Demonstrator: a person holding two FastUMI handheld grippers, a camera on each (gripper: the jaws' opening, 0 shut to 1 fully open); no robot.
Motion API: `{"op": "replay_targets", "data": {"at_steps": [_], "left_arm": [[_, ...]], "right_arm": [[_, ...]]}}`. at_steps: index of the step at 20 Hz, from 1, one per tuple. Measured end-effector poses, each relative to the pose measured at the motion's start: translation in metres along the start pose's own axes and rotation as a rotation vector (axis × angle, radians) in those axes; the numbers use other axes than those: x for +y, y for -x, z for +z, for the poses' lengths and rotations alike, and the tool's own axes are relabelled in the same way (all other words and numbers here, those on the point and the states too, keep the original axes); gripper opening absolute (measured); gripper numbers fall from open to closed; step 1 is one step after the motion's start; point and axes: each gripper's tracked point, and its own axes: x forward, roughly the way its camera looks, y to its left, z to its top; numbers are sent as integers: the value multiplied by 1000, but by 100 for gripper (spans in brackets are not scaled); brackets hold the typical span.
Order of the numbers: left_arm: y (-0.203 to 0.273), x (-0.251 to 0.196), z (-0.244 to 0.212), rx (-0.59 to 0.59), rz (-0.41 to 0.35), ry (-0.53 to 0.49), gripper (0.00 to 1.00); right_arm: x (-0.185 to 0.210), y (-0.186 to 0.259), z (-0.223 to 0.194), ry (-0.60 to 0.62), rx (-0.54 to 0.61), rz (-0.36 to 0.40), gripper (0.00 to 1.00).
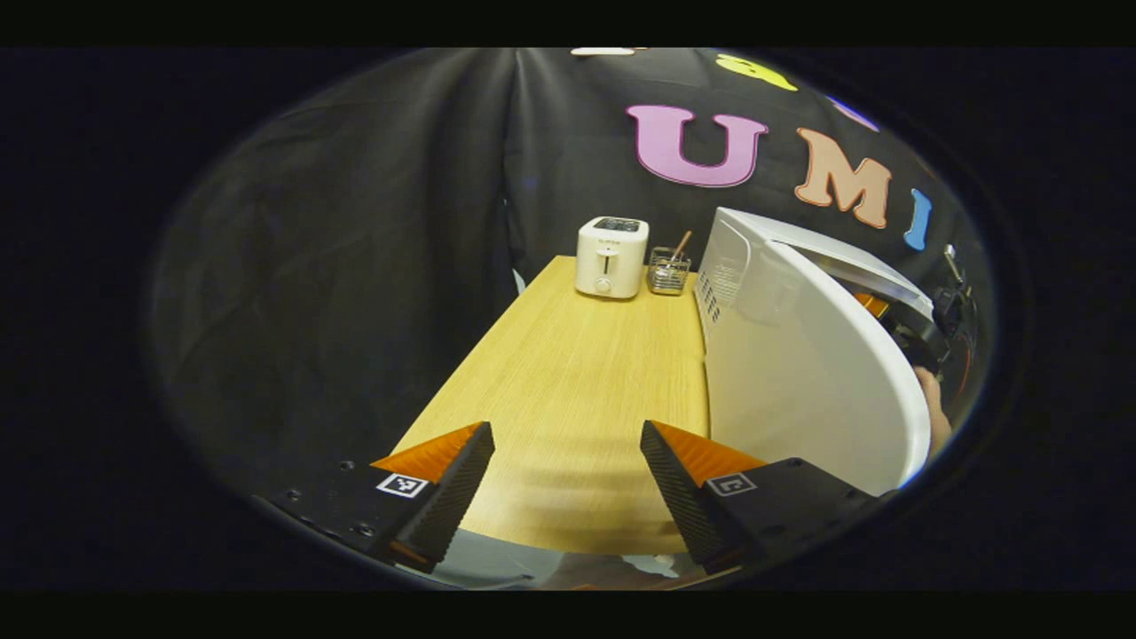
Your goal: Open the microwave oven with the left hand, put the food in, and close the microwave oven.
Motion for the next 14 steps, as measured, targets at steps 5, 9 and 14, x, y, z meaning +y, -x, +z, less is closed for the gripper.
{"op": "replay_targets", "data": {"at_steps": [5, 9, 14], "left_arm": [[4, -2, -7, 11, -27, -1, 97], [9, -7, -11, 11, -56, -10, 96], [16, -25, -15, 21, -125, -41, 86]], "right_arm": [[-19, 60, 33, 72, -35, -13, 100], [-32, 113, 61, 135, -76, -37, 99], [-49, 171, 89, 135, -104, -69, 91]]}}
